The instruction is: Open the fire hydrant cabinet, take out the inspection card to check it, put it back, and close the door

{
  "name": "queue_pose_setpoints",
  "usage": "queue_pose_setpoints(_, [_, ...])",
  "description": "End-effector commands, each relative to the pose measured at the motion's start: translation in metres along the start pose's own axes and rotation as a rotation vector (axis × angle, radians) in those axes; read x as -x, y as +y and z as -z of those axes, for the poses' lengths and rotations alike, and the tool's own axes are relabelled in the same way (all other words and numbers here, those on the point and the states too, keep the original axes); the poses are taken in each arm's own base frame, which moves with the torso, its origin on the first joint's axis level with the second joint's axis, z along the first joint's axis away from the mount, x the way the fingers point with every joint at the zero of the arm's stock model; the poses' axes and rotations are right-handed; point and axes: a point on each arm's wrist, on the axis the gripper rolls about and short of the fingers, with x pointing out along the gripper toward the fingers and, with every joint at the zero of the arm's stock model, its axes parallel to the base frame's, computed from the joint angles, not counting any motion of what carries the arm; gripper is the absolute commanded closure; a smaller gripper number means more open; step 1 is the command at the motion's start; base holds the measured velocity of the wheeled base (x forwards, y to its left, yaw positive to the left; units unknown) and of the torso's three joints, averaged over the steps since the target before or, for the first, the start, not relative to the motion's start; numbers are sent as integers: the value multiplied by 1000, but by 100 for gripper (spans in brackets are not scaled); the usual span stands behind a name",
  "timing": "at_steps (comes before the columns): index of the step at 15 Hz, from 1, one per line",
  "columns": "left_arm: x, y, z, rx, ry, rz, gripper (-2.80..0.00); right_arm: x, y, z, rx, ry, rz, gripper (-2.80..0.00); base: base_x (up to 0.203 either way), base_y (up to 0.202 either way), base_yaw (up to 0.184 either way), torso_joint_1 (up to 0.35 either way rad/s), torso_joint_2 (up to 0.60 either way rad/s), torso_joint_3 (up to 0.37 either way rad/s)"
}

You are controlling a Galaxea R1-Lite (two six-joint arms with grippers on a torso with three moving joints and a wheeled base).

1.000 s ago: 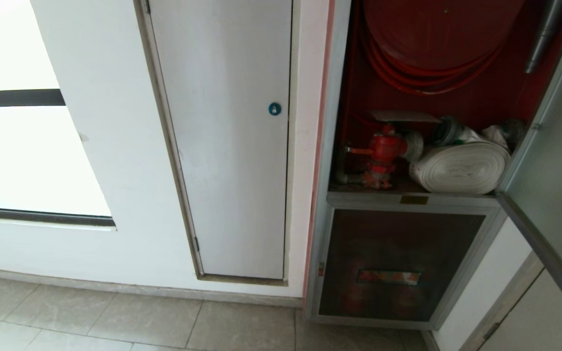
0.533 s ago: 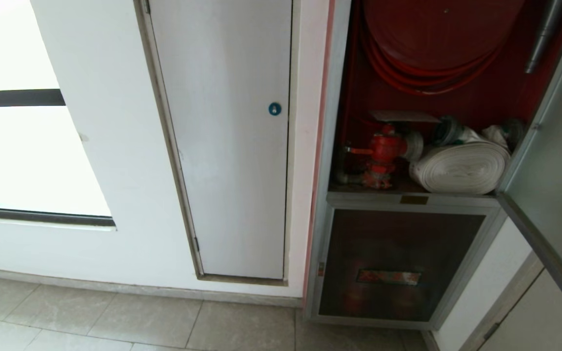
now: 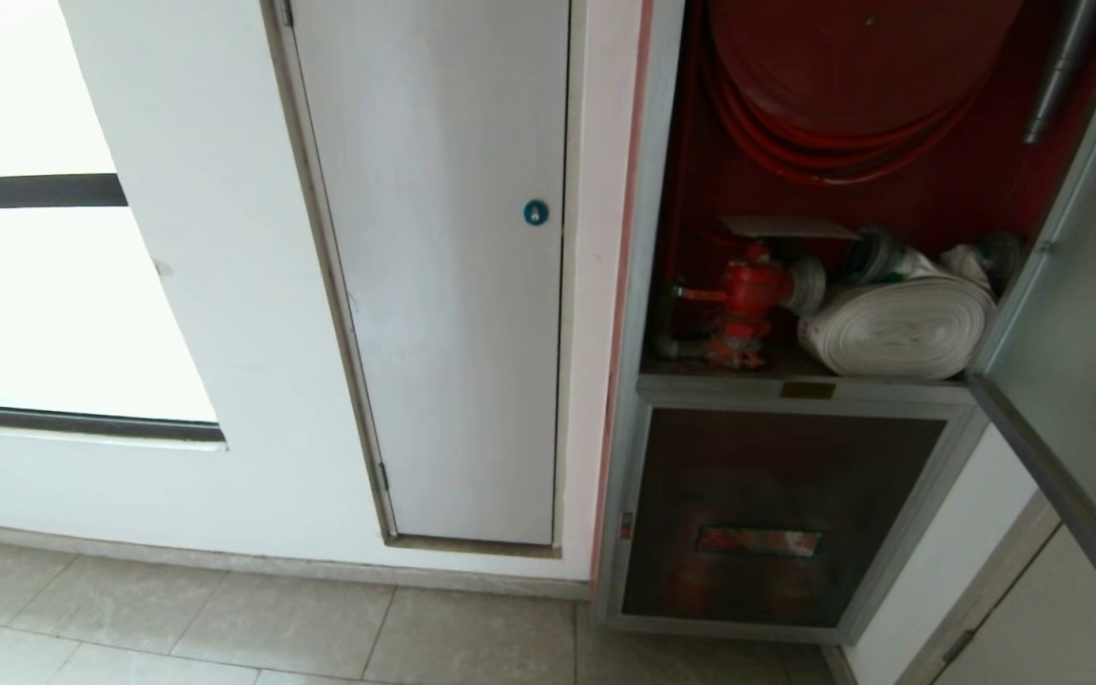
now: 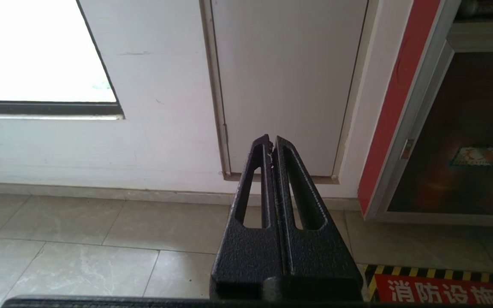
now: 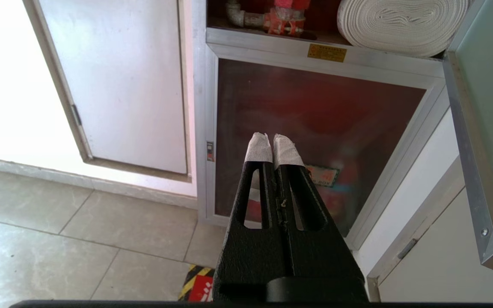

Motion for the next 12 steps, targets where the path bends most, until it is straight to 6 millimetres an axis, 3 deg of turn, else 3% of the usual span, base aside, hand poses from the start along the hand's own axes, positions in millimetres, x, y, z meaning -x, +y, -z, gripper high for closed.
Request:
queue_pose_setpoints(1, [-1, 0, 2, 0, 8, 0, 0, 0, 0, 0, 1, -1, -1, 0, 0, 0, 0, 0, 0, 0])
queue_pose_setpoints(9, [-1, 0, 1, 0, 5, 0, 0, 0, 0, 0, 1, 0, 0, 0, 0, 0, 0, 0, 0, 0])
queue_pose_setpoints(12, [0, 0, 1, 0, 2, 0, 0, 0, 0, 0, 1, 0, -1, 0, 162, 0, -2, 6, -5, 1])
